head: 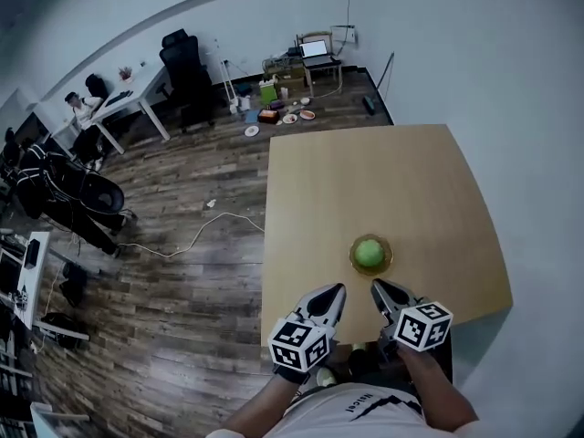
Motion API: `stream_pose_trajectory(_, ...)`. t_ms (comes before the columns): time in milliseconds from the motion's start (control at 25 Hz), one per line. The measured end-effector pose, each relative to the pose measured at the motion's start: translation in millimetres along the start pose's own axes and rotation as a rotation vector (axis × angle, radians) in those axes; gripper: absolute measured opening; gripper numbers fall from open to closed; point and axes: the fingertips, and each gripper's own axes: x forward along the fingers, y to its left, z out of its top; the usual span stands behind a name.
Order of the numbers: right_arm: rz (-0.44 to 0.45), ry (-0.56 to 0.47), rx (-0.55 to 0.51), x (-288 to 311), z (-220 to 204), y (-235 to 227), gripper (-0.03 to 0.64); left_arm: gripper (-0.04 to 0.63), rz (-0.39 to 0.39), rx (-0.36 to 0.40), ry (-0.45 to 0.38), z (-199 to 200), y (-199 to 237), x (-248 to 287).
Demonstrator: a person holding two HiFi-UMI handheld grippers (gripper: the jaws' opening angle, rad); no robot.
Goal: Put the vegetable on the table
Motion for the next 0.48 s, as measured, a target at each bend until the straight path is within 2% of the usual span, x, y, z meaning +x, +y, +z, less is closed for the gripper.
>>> stream_pose_trajectory(480,-0.004,-0.049,-0.061,-19.1,4.7,21.6,0.014,0.012,-0.024,0.035,-0.041,9.3,-19.6,-12.3)
